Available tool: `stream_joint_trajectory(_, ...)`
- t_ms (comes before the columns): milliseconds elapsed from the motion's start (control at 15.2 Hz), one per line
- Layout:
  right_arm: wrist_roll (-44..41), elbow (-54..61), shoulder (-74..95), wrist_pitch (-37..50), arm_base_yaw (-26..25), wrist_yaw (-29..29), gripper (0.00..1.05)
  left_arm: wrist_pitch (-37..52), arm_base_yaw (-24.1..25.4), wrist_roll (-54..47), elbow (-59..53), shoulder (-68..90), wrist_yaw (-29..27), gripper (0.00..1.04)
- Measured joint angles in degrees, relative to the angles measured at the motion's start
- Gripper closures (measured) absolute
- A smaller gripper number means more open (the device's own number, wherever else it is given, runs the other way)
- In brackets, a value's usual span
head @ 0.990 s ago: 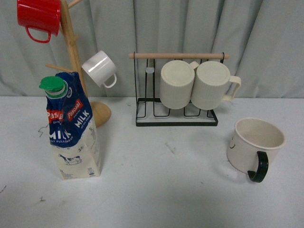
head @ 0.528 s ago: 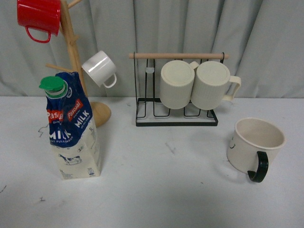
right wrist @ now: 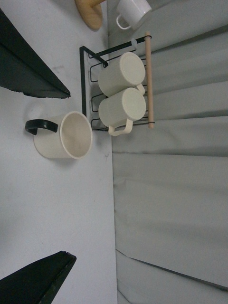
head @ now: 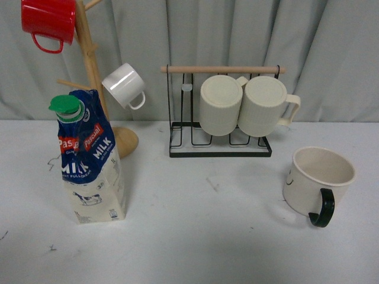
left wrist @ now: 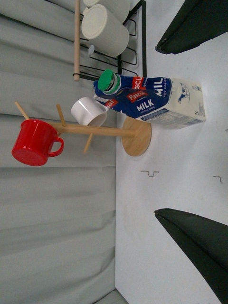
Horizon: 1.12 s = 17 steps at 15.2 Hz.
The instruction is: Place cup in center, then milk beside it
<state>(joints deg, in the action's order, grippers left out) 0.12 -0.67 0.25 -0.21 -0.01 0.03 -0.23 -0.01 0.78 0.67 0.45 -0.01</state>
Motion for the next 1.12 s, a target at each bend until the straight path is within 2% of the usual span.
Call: stream_joint_trajectory(1122,0.0,0.0,0.0,0.0,0.0,0.0,0.06,0.0,0.0,0.0,0.0,0.0,0.0,0.07)
